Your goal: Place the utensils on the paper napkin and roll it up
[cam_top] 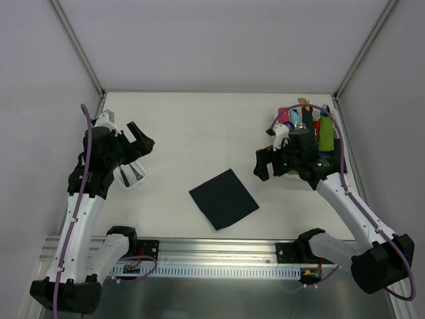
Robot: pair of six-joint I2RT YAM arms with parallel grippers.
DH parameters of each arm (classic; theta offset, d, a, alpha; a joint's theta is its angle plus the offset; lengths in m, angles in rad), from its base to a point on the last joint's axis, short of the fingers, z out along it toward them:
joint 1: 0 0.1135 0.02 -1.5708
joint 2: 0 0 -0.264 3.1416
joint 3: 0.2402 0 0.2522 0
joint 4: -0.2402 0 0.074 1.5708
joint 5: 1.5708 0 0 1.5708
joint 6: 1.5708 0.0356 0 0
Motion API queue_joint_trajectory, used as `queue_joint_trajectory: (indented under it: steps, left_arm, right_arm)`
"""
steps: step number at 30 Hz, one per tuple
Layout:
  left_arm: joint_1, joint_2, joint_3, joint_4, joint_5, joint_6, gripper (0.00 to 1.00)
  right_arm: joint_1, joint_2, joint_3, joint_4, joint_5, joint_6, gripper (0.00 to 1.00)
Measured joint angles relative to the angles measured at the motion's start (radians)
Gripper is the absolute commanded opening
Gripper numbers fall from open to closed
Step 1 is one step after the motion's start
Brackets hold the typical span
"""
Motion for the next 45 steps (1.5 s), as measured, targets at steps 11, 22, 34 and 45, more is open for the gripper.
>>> queue_joint_trajectory:
  steps: [11,22,34,45]
  left_arm:
    - [0.000,0.000,-0.007,-0.021,-0.095,-0.127,0.99]
    - [0.000,-0.080,-0.057,-0.046,-0.145,-0.240,0.99]
    - [0.000,-0.077,-0.094,-0.071,-0.167,-0.293,0.99]
    - [0.027,0.177,0.055,-0.195,-0.208,-0.273,0.90]
  right_arm:
    - [0.273,0.335,0.036,0.066,0.226,0.134,0.90]
    - [0.508,0.622,0.135,0.085,0.316,0.221,0.76]
    - [0.529,0.800,0.282,0.095,0.332,0.212,0.73]
    - [0.493,0.992,0.549,0.095,0.355,0.193,0.72]
